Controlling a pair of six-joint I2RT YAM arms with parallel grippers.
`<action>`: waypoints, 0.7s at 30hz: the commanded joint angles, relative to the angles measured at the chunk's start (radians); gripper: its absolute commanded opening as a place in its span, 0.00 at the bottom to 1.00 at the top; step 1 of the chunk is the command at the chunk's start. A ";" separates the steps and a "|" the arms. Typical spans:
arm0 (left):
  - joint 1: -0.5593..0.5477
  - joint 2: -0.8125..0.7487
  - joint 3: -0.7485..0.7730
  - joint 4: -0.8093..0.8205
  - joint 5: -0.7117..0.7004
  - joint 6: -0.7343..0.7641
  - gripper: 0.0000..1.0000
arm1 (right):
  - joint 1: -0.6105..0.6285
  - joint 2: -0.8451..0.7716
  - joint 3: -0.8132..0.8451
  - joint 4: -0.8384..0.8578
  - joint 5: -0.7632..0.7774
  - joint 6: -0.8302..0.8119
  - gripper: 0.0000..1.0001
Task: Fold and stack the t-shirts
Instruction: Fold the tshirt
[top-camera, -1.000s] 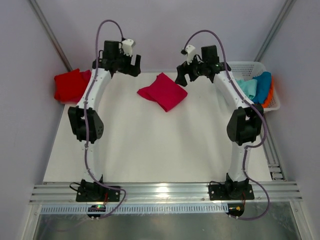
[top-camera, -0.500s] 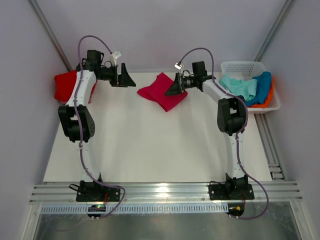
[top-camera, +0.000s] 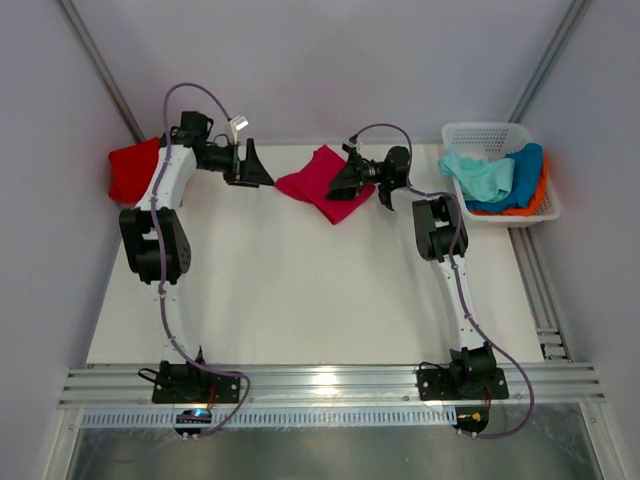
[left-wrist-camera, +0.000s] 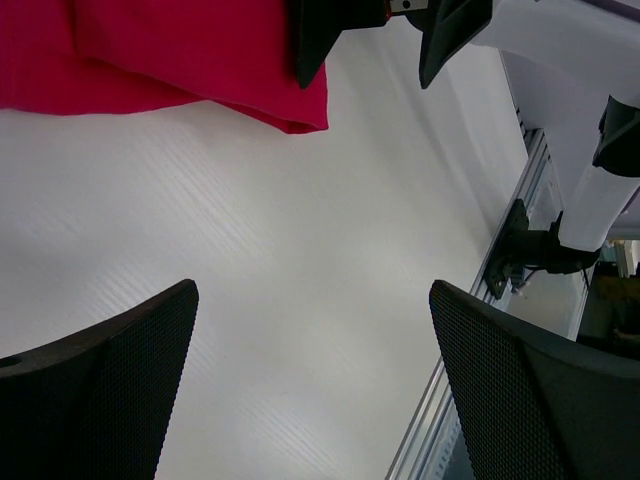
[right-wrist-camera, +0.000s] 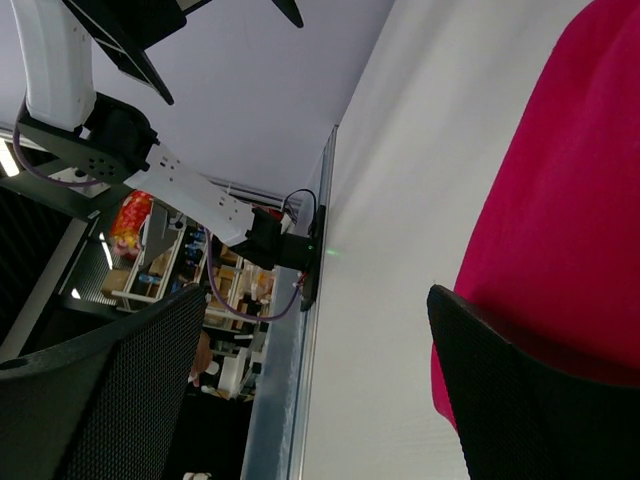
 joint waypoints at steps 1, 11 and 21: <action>0.000 0.010 0.000 -0.018 0.026 0.031 0.99 | 0.005 -0.021 0.015 0.129 -0.037 0.089 0.95; 0.002 -0.001 -0.058 0.004 0.015 0.033 0.99 | 0.005 0.007 -0.022 0.023 -0.019 0.069 0.96; 0.000 -0.046 -0.143 0.058 0.015 0.029 0.99 | 0.005 0.034 -0.019 0.018 -0.030 0.069 0.96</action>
